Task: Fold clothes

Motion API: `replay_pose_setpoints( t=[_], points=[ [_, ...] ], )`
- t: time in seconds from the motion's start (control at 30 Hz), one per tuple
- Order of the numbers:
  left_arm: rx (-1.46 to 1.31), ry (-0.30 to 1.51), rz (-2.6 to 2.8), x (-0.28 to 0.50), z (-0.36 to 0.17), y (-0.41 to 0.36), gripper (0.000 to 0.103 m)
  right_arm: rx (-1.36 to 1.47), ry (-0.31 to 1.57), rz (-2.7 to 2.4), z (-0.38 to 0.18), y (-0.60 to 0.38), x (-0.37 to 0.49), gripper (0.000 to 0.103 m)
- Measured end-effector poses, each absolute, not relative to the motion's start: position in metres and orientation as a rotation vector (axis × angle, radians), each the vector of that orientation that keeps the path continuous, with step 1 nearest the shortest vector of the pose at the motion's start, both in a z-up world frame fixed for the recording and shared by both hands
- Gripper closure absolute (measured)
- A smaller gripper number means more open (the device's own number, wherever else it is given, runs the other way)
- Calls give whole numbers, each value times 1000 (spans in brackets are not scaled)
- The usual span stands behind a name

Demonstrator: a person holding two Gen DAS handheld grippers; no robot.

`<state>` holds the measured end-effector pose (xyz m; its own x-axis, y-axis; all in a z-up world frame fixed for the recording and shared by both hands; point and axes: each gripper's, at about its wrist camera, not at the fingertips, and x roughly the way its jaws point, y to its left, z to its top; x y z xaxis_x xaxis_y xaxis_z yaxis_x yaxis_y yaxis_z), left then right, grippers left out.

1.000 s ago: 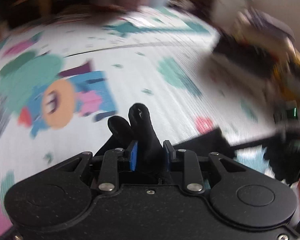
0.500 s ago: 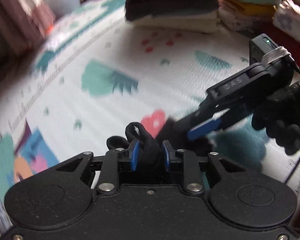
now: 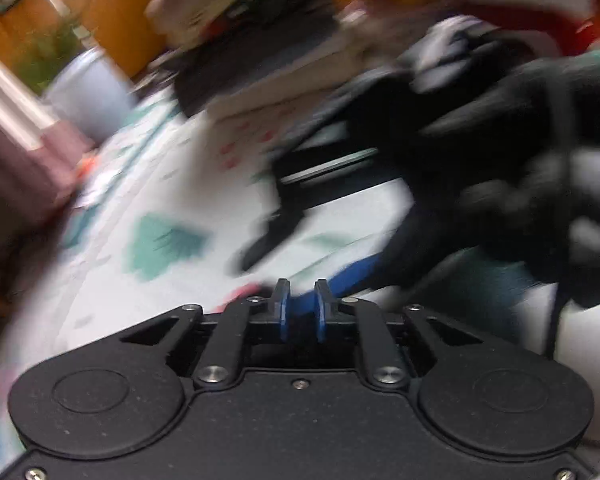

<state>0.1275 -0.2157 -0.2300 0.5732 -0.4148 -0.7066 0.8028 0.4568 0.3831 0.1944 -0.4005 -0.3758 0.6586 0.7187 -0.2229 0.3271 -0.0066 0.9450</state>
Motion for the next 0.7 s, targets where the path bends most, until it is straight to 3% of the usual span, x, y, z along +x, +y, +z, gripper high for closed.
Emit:
replay_pose_setpoints(
  t=[0.07,0.17,0.33,0.53,0.7],
  points=[
    [674,595,-797,126,-219,-207,87,1585,889,394,-374,-400,197,50],
    [521,538,-748,130,-194,-173,72,1499,904,409,-365,-398,202,47],
    [139,792,-518,196,-201,-109,71,1426,906,421,-351,-397,214,42],
    [175,866,-713,210,-226,-132,72,1239,974,446,-336,-383,228,39],
    [250,804,-819,207,-223,-133,72,1037,1014,450,-320,-366,231,36]
  ],
)
